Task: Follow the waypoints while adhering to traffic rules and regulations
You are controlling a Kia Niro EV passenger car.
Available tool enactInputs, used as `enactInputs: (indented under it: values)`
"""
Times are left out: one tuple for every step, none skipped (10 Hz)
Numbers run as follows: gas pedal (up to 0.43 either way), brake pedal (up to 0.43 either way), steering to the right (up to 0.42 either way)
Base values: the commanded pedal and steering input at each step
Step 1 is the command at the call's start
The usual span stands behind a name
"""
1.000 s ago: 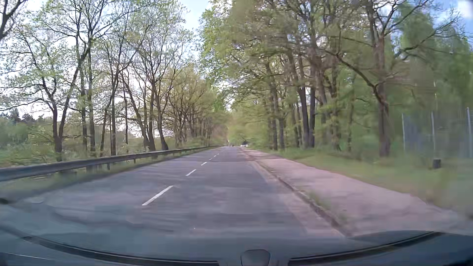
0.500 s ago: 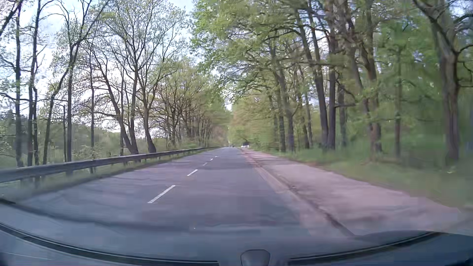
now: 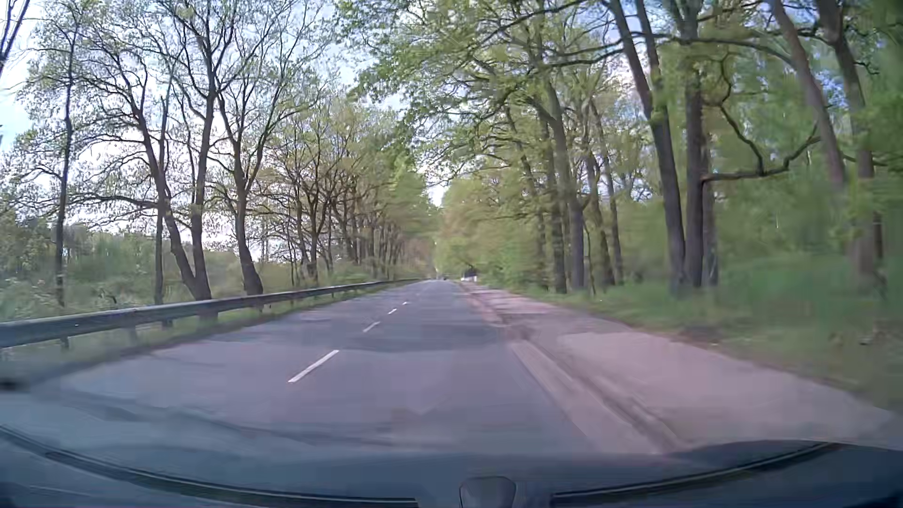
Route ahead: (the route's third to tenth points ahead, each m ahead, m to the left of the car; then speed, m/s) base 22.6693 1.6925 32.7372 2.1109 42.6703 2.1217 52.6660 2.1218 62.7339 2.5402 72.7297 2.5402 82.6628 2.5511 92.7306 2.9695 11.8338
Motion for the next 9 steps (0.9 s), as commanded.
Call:
enactInputs:
  values:
    - [0.087, 0.0, -0.002]
    - [0.087, 0.0, -0.002]
    - [0.087, 0.0, -0.002]
    - [0.087, 0.0, -0.002]
    - [0.087, 0.0, -0.002]
    - [0.087, 0.0, -0.002]
    - [0.087, 0.0, -0.002]
    - [0.087, 0.0, -0.002]
    - [0.087, 0.0, -0.002]
